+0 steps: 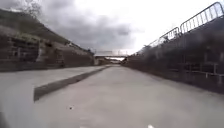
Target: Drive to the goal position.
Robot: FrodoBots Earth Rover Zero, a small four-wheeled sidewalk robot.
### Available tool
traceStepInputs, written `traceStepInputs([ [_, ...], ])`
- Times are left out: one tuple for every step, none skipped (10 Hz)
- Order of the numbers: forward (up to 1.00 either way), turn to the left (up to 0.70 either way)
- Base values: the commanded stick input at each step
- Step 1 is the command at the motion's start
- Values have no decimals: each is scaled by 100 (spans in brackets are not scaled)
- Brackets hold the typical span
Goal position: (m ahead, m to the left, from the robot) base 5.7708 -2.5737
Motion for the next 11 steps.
traceStepInputs([
  [70, 0],
  [70, 0],
  [70, 0],
  [70, 0],
  [70, 0],
  [70, 0],
  [70, 0],
  [70, 0],
  [70, 0],
  [70, 0],
  [70, 0],
])
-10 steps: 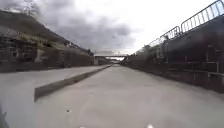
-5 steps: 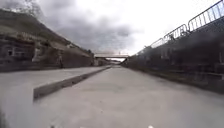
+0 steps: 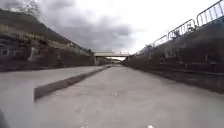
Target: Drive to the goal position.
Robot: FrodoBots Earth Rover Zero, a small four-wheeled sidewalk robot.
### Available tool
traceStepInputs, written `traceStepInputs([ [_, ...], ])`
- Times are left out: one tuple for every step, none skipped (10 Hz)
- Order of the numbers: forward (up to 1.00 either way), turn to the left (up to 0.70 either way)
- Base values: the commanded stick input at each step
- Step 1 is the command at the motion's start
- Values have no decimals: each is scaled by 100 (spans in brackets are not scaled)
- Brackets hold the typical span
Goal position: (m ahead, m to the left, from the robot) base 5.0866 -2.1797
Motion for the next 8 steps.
traceStepInputs([
  [70, 0],
  [70, 0],
  [70, 0],
  [70, 0],
  [70, 0],
  [70, 0],
  [70, 0],
  [70, 0],
])
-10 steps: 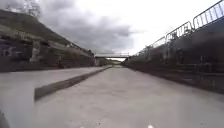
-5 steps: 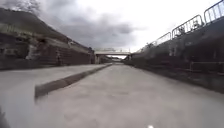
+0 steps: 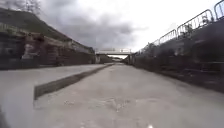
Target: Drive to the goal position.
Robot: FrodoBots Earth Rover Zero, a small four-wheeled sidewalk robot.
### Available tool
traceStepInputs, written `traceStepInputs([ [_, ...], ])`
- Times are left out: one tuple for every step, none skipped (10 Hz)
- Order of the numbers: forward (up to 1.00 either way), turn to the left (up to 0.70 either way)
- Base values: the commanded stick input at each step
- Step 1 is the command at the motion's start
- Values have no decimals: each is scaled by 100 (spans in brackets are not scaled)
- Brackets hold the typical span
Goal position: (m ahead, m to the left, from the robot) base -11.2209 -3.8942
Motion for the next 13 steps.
traceStepInputs([
  [70, 0],
  [70, 0],
  [70, 0],
  [70, 0],
  [70, 0],
  [70, 0],
  [70, 0],
  [70, 0],
  [70, 0],
  [70, 0],
  [70, 0],
  [70, 0],
  [70, 0],
])
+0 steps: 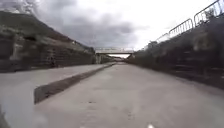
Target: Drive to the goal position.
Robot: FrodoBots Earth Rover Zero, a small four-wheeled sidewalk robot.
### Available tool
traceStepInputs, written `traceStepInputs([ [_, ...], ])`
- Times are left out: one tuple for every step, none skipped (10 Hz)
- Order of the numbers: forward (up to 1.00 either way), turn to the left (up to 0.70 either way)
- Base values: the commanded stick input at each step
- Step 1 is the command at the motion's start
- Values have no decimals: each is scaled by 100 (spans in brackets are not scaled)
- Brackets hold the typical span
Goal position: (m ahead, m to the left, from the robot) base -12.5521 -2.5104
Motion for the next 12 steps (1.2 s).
traceStepInputs([
  [70, 0],
  [70, 0],
  [70, 0],
  [70, 0],
  [70, 0],
  [70, 0],
  [70, 0],
  [70, 0],
  [70, 0],
  [70, 0],
  [70, -27],
  [70, -27],
])
